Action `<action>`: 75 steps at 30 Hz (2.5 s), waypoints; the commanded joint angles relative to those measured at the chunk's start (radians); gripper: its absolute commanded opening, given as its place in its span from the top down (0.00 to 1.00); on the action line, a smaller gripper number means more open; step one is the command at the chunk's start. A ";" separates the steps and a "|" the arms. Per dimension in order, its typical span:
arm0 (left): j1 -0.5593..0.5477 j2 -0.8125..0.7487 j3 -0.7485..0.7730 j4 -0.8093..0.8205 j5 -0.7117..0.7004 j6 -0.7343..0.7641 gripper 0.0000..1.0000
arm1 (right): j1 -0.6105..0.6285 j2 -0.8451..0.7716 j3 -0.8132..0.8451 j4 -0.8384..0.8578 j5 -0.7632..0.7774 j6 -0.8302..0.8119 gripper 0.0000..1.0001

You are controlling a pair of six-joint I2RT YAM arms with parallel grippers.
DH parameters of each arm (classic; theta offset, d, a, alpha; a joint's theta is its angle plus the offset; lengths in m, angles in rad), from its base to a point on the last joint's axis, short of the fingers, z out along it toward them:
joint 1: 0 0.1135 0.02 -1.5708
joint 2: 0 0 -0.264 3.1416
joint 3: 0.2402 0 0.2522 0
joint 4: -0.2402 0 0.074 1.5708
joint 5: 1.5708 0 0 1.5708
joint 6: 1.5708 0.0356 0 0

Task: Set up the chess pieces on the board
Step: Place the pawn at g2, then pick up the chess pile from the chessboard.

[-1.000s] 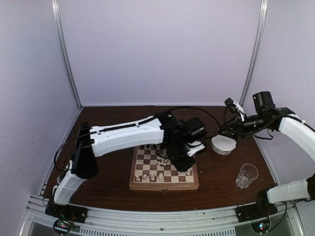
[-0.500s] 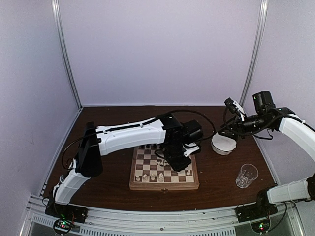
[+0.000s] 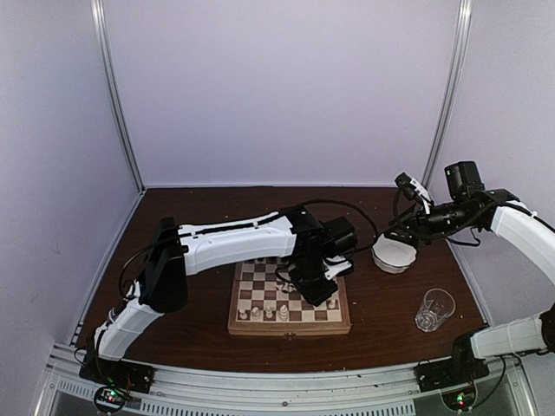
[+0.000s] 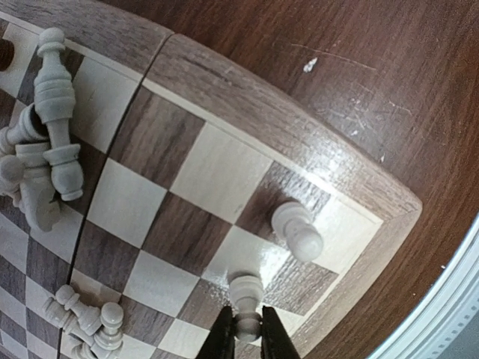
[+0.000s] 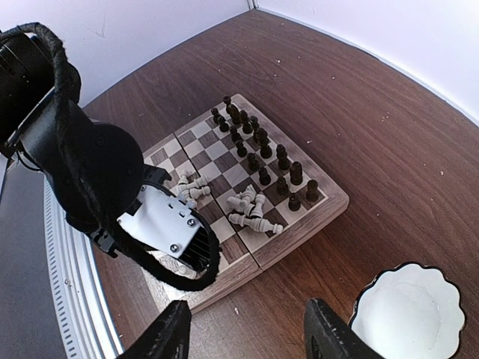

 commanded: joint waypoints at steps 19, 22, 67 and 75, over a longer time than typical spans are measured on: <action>0.008 0.029 0.035 0.040 0.020 0.007 0.82 | -0.004 0.005 -0.004 0.002 -0.006 -0.014 0.46; 0.008 0.028 0.038 0.040 0.018 0.005 0.78 | -0.005 0.004 -0.004 0.000 -0.006 -0.014 0.46; 0.318 -0.643 -0.812 0.560 0.093 -0.150 0.50 | 0.527 0.511 0.328 -0.147 0.331 -0.252 0.52; 0.396 -0.789 -1.061 0.726 0.106 -0.275 0.46 | 0.613 0.715 0.446 -0.135 0.398 -0.267 0.52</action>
